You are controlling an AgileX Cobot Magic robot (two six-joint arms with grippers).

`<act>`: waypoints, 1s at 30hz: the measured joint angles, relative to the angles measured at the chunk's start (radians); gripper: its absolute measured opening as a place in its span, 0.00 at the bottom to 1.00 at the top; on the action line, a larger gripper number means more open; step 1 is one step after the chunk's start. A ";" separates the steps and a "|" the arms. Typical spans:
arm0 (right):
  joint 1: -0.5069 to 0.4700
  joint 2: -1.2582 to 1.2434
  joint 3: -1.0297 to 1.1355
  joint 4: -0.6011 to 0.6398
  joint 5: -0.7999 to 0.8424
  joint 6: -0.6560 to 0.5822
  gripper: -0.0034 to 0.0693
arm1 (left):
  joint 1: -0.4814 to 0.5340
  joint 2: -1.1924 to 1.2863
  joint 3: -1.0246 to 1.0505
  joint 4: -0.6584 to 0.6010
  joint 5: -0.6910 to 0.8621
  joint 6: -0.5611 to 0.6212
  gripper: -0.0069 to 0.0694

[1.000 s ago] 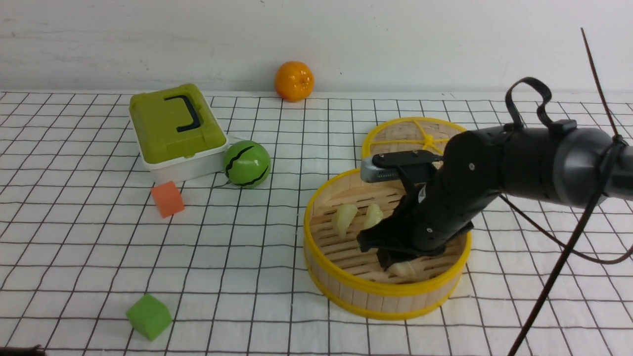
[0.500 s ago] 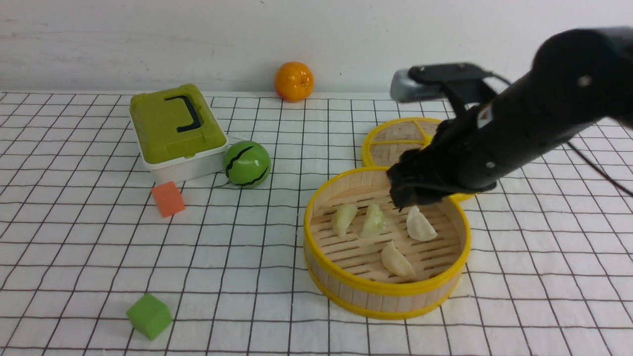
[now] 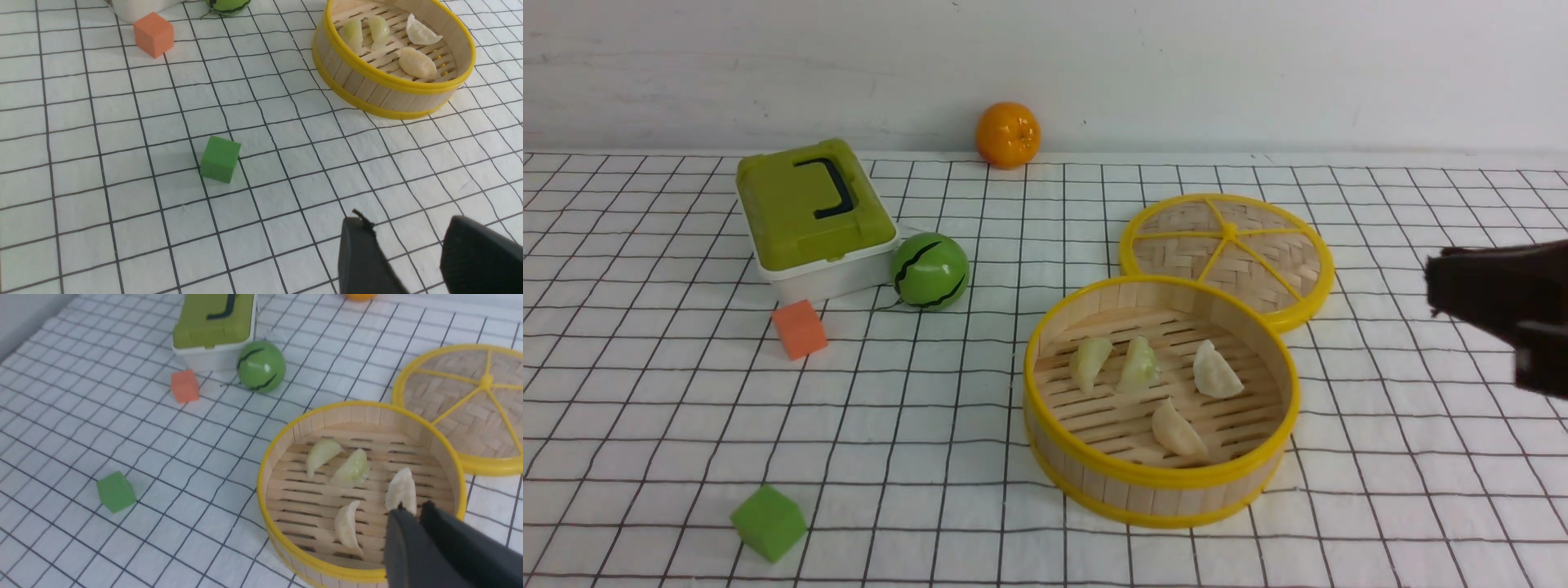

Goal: Put the dumplings into the steamer on the table with the white tablecloth.

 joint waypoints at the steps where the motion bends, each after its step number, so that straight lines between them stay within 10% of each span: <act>1: 0.000 -0.053 0.042 -0.008 -0.030 0.000 0.04 | 0.000 0.000 0.000 0.000 0.000 0.000 0.46; 30: -0.004 -0.259 0.261 -0.116 -0.204 -0.003 0.02 | 0.000 0.000 0.000 0.000 0.008 0.000 0.46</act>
